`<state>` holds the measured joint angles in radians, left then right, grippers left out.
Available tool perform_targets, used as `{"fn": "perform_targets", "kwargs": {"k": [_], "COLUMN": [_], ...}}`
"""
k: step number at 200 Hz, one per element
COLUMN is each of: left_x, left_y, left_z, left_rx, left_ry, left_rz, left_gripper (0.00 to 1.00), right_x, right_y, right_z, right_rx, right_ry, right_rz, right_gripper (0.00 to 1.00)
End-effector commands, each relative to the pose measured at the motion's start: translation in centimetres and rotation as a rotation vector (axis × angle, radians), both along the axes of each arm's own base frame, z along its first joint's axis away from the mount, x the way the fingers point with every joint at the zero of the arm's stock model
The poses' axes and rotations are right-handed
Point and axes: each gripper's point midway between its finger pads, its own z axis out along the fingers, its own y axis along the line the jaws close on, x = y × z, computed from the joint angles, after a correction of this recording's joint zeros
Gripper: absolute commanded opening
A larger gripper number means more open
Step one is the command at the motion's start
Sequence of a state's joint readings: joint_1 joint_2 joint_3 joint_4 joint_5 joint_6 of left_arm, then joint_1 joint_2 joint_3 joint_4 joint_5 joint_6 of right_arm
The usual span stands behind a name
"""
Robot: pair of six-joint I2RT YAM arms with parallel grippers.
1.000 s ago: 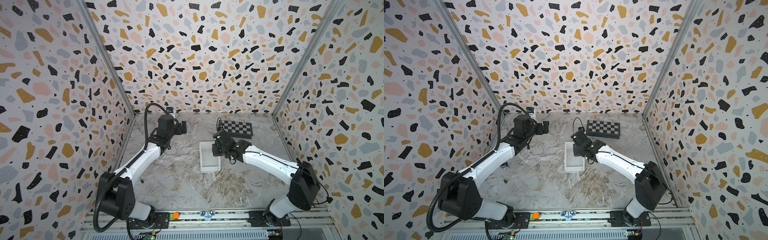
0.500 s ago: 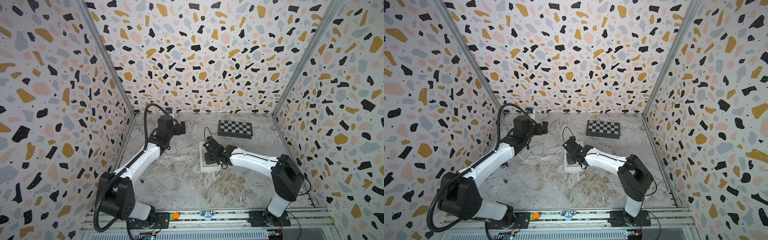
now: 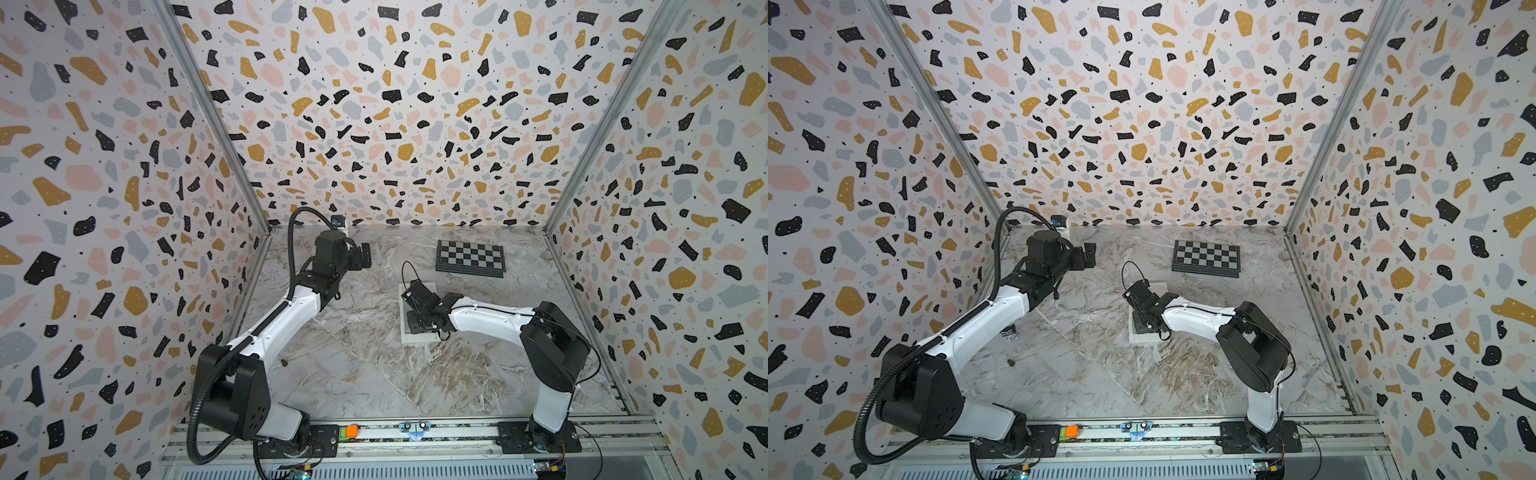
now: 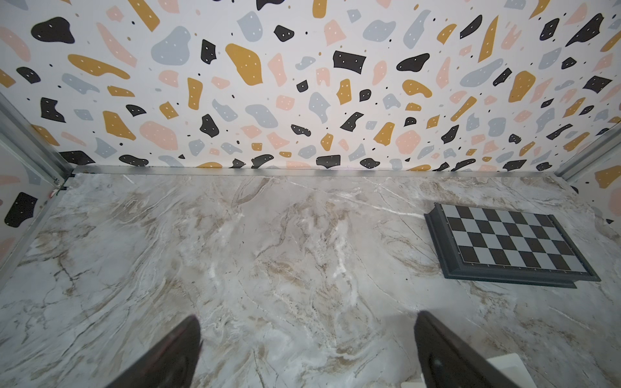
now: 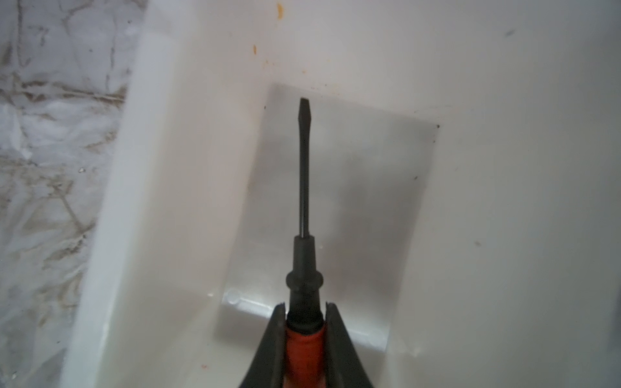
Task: Put the screwdriver in the bin
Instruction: Place the screwdriver into the bin.
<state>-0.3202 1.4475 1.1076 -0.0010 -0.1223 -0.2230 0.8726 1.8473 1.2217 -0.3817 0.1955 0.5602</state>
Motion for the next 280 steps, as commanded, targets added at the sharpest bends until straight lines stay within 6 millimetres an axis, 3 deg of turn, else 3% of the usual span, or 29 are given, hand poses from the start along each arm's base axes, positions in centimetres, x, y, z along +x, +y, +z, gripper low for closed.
{"fn": "perform_targets", "kwargs": {"k": [1, 57, 89, 124, 221, 253, 280], "left_x": [-0.1, -0.1, -0.1, -0.1, -1.1, -1.6, -2.2], "left_y": [0.5, 0.7, 0.6, 0.6, 3.1, 2.6, 2.2], "left_z": [1.1, 1.0, 0.9, 0.8, 2.0, 2.8, 4.2], "left_rx": [0.010, 0.011, 0.009, 0.012, 0.003, 0.014, -0.022], "left_ry": [-0.028, -0.024, -0.020, -0.021, -0.129, -0.173, -0.212], "left_rz": [0.006, 0.007, 0.000, -0.005, 0.116, 0.072, 0.044], "left_gripper": [1.00, 1.00, 1.00, 1.00, 1.00, 1.00, 1.00], "right_x": [0.8, 1.1, 1.3, 1.3, 1.7, 1.8, 1.8], "right_y": [0.5, 0.7, 0.6, 0.6, 0.1, -0.5, -1.8], "right_z": [0.7, 0.5, 1.5, 3.5, 13.8, 16.8, 20.8], "right_rx": [0.000, -0.010, -0.009, 0.019, 0.149, 0.198, 0.229], "right_ry": [-0.030, -0.033, -0.054, -0.084, -0.272, -0.335, -0.423], "right_rz": [0.001, 0.005, 0.001, 0.001, 0.022, 0.034, 0.080], "right_gripper": [0.19, 0.25, 0.33, 0.33, 0.34, 0.35, 0.36]}}
